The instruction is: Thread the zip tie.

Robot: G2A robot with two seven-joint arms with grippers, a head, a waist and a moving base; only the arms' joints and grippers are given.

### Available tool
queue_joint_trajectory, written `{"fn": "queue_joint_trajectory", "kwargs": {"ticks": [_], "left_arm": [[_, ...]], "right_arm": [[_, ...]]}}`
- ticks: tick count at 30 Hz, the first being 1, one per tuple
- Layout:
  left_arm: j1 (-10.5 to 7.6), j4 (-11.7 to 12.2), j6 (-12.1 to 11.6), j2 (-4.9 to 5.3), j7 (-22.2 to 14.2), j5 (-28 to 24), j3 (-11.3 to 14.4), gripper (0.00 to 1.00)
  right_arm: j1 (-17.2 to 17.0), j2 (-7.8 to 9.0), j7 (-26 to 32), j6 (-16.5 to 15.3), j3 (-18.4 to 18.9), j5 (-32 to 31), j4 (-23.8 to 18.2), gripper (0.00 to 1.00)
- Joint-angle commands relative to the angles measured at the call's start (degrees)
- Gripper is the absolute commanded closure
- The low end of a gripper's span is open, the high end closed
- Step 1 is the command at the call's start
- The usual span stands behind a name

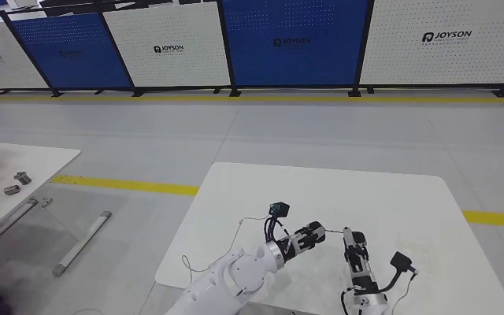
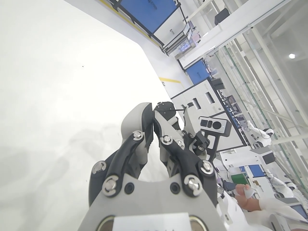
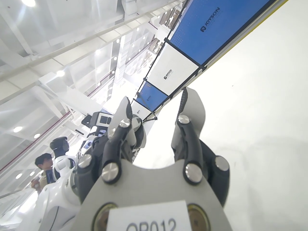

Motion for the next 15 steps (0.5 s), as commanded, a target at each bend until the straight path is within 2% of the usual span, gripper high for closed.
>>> {"fn": "queue_joint_trajectory", "kwargs": {"ticks": [1,4,6,8,9,15], "left_arm": [[-0.02,0.0,0.2,-0.02,0.0,0.0,0.0,1.00],[-0.03,-0.1,0.3,-0.06,0.0,0.1,0.0,1.00],[-0.03,-0.1,0.3,-0.08,0.0,0.0,0.0,1.00],[-0.04,-0.1,0.3,-0.10,-0.1,0.0,0.0,1.00],[-0.04,-0.1,0.3,-0.10,0.0,0.0,0.0,1.00],[0.09,-0.2,0.4,-0.13,0.1,-0.1,-0.1,1.00]], "right_arm": [[-0.2,0.12,-0.5,0.0,-0.1,-0.2,-0.2,0.72],[-0.3,0.31,-1.0,0.0,-0.2,-0.1,-0.3,0.80],[-0.3,0.41,-1.2,0.0,-0.3,0.0,-0.4,0.80],[-0.3,0.54,-1.5,0.0,-0.5,0.0,-0.5,0.89],[-0.3,0.58,-1.7,0.0,-0.6,0.1,-0.6,1.00],[-0.1,0.93,-2.4,0.0,-1.2,0.5,-0.7,1.00]]}}
